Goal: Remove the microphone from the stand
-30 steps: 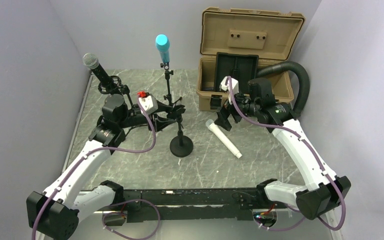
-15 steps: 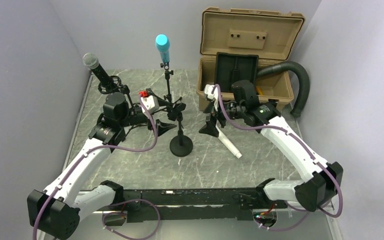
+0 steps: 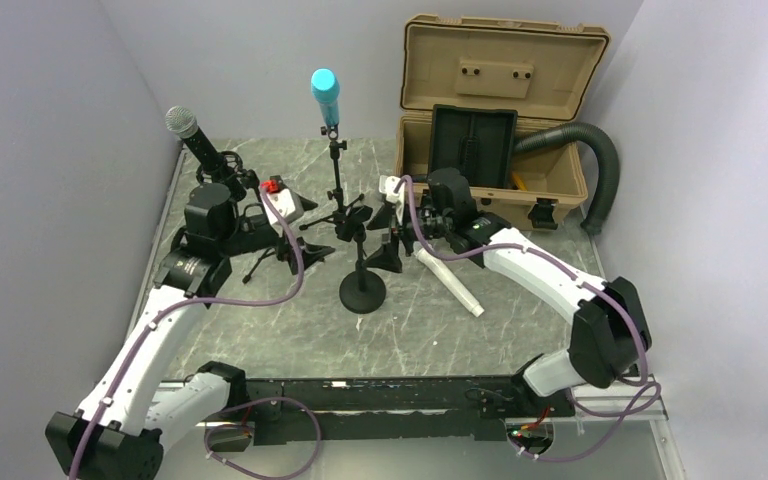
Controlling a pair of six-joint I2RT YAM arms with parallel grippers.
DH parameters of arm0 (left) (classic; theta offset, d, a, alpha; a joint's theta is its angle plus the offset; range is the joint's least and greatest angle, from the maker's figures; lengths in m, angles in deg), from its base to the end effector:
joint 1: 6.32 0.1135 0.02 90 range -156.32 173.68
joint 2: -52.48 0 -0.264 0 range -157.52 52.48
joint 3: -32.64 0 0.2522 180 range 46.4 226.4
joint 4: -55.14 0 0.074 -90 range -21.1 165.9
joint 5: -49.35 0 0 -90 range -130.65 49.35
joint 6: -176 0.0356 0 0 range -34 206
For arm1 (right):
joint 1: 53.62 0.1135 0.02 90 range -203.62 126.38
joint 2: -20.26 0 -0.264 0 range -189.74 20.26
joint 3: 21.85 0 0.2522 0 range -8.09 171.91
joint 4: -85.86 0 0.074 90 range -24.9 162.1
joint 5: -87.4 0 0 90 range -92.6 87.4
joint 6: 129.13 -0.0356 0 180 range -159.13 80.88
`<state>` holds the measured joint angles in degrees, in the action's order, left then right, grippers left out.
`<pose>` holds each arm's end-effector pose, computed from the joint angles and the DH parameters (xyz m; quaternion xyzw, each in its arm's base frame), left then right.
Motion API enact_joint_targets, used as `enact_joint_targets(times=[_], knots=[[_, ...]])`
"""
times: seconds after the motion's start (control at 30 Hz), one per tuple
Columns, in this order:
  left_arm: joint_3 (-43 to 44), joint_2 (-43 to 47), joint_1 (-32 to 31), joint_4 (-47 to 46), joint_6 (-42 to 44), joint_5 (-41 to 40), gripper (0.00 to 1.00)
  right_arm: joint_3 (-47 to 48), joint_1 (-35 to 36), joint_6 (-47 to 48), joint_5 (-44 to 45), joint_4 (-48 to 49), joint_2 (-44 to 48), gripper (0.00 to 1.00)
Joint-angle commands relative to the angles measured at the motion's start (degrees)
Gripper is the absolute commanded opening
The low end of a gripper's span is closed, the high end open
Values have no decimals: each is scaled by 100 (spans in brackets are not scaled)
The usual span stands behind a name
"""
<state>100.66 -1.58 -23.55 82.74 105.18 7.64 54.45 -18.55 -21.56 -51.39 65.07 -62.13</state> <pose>0.1877 -0.0860 0.3650 0.4643 0.6024 -0.3119 0.5694 0.2488 0.2074 0.3044 -0.5378 0.5997 0.4204 0.4176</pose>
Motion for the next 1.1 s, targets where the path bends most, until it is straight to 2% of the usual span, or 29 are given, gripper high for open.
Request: enact_joint_targets(times=[0.0, 0.13, 0.33, 0.5, 0.6, 0.87, 1.07], knots=[[43, 265, 326, 388, 206, 273, 99, 9, 128, -406, -236, 1362, -252, 89], [-129, 467, 541, 612, 336, 336, 99, 49, 162, -746, -344, 1824, -566, 79], [-656, 753, 806, 609, 488, 349, 99, 109, 202, -1088, -575, 2098, -722, 41], [-1108, 827, 884, 254, 301, 525, 99, 201, 195, -1154, -574, 1831, -367, 11], [-1204, 757, 865, -81, -61, 477, 99, 475, 200, -1197, -489, 1454, -153, 0], [-583, -53, 405, -202, -967, 402, 99, 1763, 187, -1551, -164, 210, 51, 0], [-365, -522, -134, -585, -1335, 689, 99, 2604, 24, -2325, -371, 206, -18, 0]])
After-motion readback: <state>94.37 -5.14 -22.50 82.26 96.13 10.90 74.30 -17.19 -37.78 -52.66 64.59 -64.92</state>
